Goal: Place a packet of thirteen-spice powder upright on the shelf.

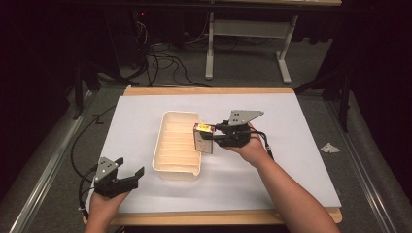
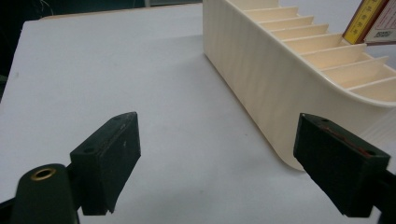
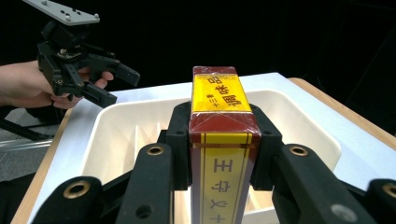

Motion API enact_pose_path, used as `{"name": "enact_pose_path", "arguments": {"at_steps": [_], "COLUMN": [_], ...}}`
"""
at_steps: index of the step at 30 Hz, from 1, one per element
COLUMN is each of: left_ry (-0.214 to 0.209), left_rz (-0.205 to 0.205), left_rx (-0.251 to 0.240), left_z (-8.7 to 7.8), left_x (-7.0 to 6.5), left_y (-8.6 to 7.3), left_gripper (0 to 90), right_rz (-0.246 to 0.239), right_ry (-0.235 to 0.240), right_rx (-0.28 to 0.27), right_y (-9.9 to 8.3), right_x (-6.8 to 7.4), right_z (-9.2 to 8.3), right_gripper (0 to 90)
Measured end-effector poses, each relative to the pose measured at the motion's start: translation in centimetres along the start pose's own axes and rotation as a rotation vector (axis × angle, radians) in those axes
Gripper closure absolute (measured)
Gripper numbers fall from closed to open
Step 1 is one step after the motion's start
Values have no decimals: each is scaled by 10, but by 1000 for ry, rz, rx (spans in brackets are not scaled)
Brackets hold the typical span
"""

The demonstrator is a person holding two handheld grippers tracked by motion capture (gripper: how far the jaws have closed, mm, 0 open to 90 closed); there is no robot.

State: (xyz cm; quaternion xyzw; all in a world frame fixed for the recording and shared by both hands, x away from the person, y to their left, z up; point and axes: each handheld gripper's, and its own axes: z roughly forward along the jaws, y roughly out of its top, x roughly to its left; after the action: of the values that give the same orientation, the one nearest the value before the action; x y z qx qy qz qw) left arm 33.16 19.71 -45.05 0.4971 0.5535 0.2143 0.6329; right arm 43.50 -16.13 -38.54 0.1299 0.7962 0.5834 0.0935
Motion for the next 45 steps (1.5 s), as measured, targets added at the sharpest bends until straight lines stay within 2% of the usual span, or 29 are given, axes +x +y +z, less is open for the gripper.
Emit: {"name": "enact_pose_path", "arguments": {"at_steps": [21,23,36,45], "left_ry": [-4,-2,0,2], "left_rz": [1,1,-6,-9], "left_rx": [4,5,-1,2], "left_z": [1,0,0,0], "left_x": [-1,-1,1,2], "left_y": [-1,-1,0,0], "left_gripper": [155,157,157,157], "right_rz": [-18,-7,-33,-34], "right_ry": [-3,0,35,42], "right_rx": [5,8,17,17], "right_y": [3,3,7,7], "right_x": [3,3,0,0], "right_z": [21,24,39,50], "right_gripper": [686,686,686,686]}}
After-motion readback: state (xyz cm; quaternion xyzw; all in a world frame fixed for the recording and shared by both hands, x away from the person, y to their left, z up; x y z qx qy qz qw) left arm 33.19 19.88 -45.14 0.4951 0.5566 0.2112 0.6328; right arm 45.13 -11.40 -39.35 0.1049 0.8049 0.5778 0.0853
